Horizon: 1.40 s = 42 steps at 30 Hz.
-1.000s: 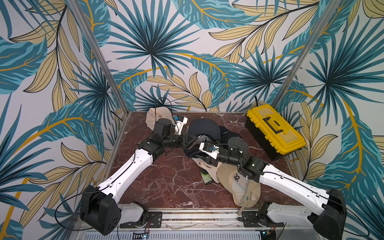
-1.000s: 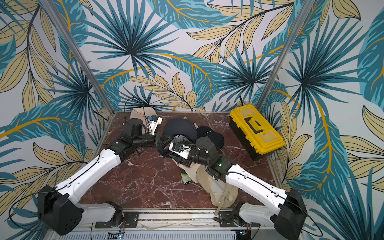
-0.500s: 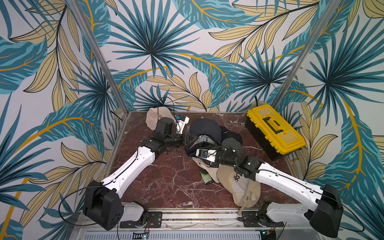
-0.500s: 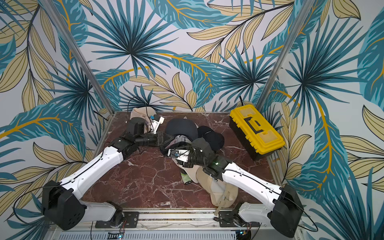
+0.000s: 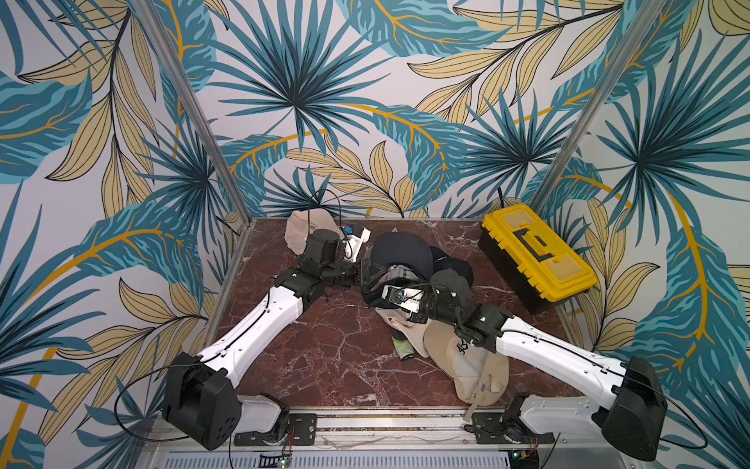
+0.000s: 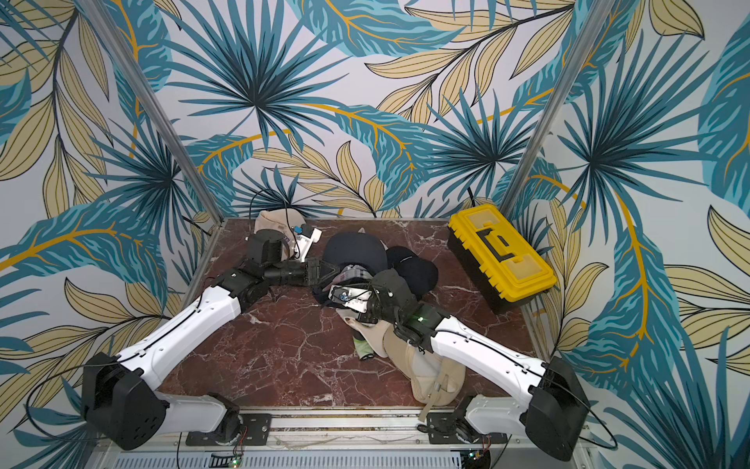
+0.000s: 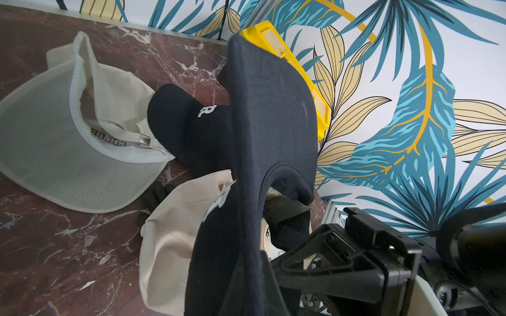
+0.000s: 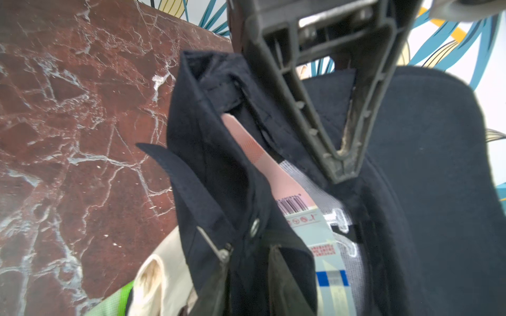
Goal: Open the adjustable buckle of the baseball cap
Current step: Open the adjustable buckle on the baseball cap.
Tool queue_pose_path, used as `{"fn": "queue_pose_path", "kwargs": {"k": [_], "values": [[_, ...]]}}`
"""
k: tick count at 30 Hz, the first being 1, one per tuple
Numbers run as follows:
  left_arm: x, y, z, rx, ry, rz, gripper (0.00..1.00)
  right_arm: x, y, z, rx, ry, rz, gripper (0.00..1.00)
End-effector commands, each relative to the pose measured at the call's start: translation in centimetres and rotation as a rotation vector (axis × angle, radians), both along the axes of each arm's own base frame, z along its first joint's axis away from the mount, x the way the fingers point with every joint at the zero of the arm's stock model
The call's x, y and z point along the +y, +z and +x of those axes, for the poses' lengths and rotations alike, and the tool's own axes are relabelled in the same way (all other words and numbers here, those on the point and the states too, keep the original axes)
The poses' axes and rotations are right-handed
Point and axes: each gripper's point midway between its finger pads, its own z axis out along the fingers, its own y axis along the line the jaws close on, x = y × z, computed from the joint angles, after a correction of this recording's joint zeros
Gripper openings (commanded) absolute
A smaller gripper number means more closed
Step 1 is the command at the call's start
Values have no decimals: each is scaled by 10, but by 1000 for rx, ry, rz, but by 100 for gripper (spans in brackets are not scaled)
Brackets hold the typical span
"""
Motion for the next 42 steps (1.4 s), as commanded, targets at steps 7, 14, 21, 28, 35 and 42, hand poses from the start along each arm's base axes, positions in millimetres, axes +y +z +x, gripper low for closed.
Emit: {"fn": "queue_pose_path", "kwargs": {"k": [7, 14, 21, 28, 35, 42], "values": [[9, 16, 18, -78, 83, 16, 0, -18, 15, 4, -8, -113, 22, 0], [48, 17, 38, -76, 225, 25, 0, -36, 12, 5, 28, -210, 24, 0], [49, 12, 33, -63, 180, 20, 0, -41, 14, 3, 69, -222, 58, 0], [35, -5, 35, -71, 72, 42, 43, 4, 34, -40, 230, 129, 197, 0], [33, -7, 47, -175, 2, 90, 71, 11, 19, -63, 538, 273, 144, 0], [39, 45, 36, -508, -74, 158, 79, 3, 28, -50, 700, 220, 146, 0]]}}
